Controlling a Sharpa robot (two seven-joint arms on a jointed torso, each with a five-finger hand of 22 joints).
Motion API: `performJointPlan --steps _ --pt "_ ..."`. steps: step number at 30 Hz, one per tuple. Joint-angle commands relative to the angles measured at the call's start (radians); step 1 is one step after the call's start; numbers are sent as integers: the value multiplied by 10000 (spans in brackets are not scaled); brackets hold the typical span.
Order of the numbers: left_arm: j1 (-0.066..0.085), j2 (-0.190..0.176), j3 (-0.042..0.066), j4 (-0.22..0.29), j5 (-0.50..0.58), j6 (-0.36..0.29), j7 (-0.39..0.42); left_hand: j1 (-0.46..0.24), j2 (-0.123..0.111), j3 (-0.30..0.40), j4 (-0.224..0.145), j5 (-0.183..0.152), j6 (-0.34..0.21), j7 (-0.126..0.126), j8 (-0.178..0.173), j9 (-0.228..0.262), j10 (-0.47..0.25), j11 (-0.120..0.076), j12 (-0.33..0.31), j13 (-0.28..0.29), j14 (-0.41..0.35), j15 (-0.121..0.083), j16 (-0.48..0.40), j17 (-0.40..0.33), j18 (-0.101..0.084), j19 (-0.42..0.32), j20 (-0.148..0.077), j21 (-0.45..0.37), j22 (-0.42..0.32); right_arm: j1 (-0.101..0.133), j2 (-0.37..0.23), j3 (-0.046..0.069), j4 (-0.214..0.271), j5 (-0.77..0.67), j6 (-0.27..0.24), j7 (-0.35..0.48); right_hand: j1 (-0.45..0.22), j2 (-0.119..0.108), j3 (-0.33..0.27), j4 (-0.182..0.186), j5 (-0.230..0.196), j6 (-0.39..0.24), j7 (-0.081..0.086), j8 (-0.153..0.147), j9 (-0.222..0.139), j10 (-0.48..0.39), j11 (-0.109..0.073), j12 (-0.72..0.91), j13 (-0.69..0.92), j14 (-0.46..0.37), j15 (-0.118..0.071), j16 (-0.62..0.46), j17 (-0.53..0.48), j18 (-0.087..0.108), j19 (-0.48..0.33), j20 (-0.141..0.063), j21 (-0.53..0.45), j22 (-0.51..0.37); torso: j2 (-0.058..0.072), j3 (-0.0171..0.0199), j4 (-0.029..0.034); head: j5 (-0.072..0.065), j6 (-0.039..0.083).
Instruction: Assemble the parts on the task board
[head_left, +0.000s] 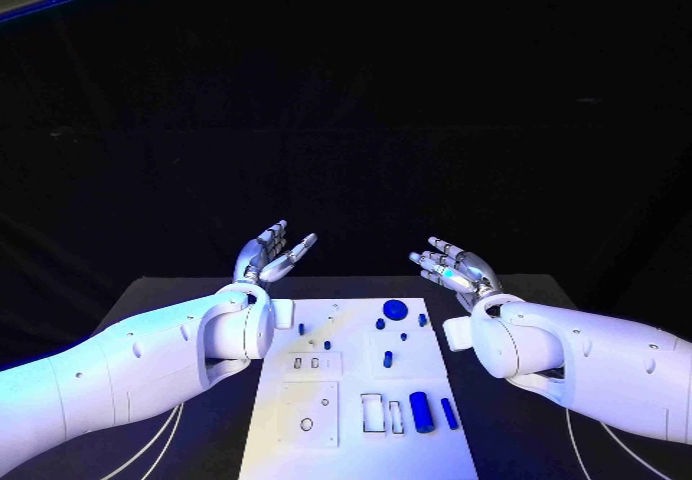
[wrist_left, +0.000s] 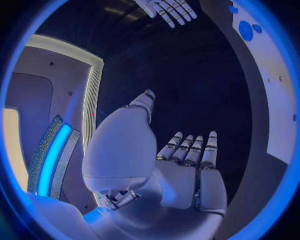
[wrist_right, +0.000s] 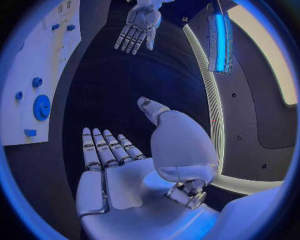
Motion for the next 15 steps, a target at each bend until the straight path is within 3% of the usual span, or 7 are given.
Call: performJointPlan --steps 1,4,7,8,14,15 --pt "29 42 0 -49 -104 759 163 607 -41 73 164 117 234 951 92 42 162 42 55 22 43 155 50 24 185 124 127 71 20 137 35 -121 -160 -687 1747 -697 967 -81 346 -362 -109 609 1629 167 95 728 49 148 79 732 17 159 107 192 424 108 147 80 0 1 1 1 2" --pt "29 42 0 -49 -104 759 163 622 -16 92 162 113 245 935 96 44 183 29 59 25 51 159 54 27 196 115 127 73 20 238 48 -227 -267 -781 2048 -832 1330 -106 418 -634 -323 1150 1616 287 182 1385 -13 210 124 1399 -52 278 198 295 876 86 318 162 0 1 1 1 2" --pt "29 42 0 -49 -104 759 163 649 45 138 158 102 289 922 107 50 245 29 70 34 82 161 63 34 222 112 132 79 24 266 52 -256 -296 -807 2131 -870 1525 -100 455 -780 -394 1560 1611 377 247 1914 -44 232 147 2039 -146 389 279 371 1306 98 491 233 0 1 1 1 2" --pt "38 -451 -2 293 -202 1064 156 652 52 145 158 101 292 921 108 50 262 30 73 36 93 161 66 36 226 108 133 80 24 461 -80 -255 -700 -3452 1336 -715 1734 -111 516 -938 -477 2114 1598 519 340 2588 -100 319 195 2859 -245 575 393 462 1753 98 662 305 248 -81 33 -39 -99" --pt "103 -780 -2 699 -239 1136 134 727 192 296 143 72 492 942 154 80 503 80 101 59 271 175 103 70 326 126 145 102 35 671 -142 -252 -779 -4993 1170 -777 2085 -230 580 -1261 -641 3812 1466 947 621 4772 -305 449 287 4914 -497 929 629 736 2951 83 1091 425 469 -80 105 -119 -57" --pt "121 -837 -2 779 -247 1147 136 751 247 363 138 63 639 980 189 103 648 126 115 70 331 164 110 80 375 148 149 109 39 714 -153 -251 -787 -5284 1170 -806 2146 -259 604 -1318 -663 4367 1391 1080 707 5489 -393 463 315 5199 -582 964 648 816 3288 79 1187 430 512 -76 119 -128 -40"
